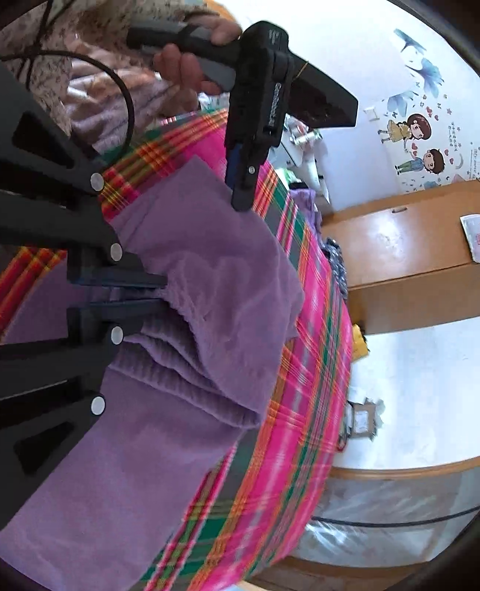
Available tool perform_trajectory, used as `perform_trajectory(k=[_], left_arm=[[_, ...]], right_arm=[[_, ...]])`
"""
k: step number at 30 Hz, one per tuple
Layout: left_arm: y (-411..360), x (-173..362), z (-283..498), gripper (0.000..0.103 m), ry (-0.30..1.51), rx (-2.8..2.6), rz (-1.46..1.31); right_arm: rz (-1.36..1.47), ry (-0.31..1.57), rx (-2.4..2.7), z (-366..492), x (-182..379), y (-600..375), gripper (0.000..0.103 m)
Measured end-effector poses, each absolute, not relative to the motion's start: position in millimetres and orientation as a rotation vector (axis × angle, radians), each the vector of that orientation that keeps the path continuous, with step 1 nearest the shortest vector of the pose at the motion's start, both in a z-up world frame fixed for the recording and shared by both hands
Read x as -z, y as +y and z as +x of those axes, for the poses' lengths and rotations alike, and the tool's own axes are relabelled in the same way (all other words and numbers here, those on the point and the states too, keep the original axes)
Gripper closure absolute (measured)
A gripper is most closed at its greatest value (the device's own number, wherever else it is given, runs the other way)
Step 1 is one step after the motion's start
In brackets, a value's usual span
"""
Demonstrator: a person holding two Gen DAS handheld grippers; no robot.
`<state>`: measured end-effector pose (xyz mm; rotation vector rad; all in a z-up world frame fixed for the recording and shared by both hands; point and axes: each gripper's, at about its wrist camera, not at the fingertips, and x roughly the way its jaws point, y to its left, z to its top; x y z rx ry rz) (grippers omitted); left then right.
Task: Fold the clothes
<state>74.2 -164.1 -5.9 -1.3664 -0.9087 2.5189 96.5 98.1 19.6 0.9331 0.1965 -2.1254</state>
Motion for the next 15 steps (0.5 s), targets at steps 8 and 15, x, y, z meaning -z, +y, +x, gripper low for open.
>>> perform_trajectory(k=[8,15], left_arm=[[-169.0,11.4,74.2,0.064,-0.903,-2.494,-1.398],[-174.4,18.3,78.0,0.064,-0.923,-2.497,-1.429]], right_arm=[[0.994,-0.029,2.081,87.2,-36.5,138.8,0.098],[1.11,0.026,2.084,75.5,-12.1,132.9,0.097]])
